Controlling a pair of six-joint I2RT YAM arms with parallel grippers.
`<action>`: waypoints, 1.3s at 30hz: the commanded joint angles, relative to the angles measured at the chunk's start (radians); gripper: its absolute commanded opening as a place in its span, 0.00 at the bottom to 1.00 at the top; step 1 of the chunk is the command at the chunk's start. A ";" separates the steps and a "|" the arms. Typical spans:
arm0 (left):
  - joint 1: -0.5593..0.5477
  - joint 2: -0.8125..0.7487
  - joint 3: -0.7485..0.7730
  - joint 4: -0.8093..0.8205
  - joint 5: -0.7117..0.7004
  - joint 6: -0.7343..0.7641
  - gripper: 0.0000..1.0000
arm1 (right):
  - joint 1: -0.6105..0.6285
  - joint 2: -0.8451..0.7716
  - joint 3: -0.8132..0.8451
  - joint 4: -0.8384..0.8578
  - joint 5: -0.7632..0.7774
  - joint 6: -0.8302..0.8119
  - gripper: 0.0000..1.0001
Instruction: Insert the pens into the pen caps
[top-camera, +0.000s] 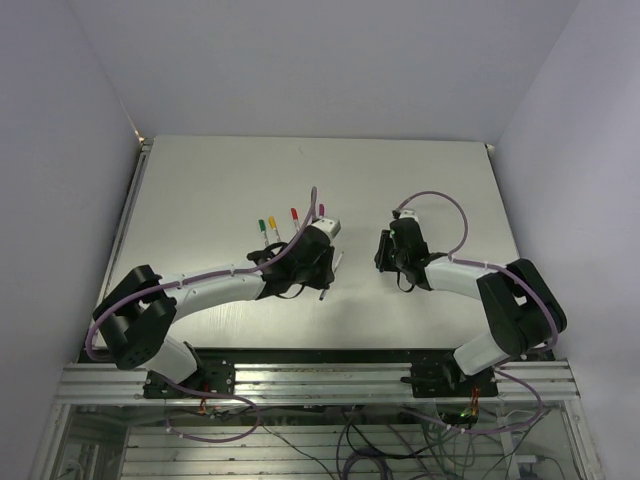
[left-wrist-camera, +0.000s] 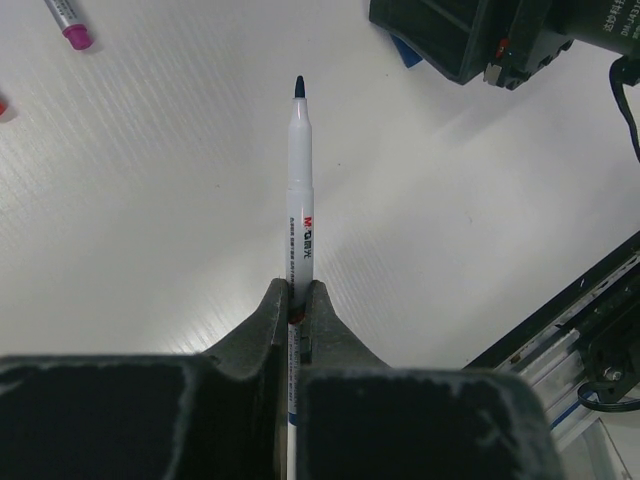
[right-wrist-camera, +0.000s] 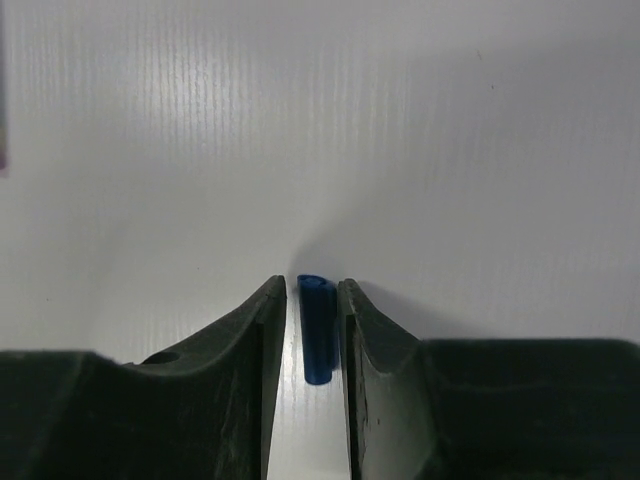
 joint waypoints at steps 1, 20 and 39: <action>0.012 0.000 -0.014 0.042 0.039 -0.012 0.07 | -0.006 0.033 0.010 -0.002 -0.016 -0.022 0.27; 0.030 0.009 -0.033 0.086 0.081 -0.031 0.07 | -0.005 0.002 -0.020 -0.146 0.004 -0.023 0.24; 0.036 0.007 -0.041 0.091 0.089 -0.038 0.07 | 0.016 0.063 -0.001 -0.234 -0.008 -0.003 0.21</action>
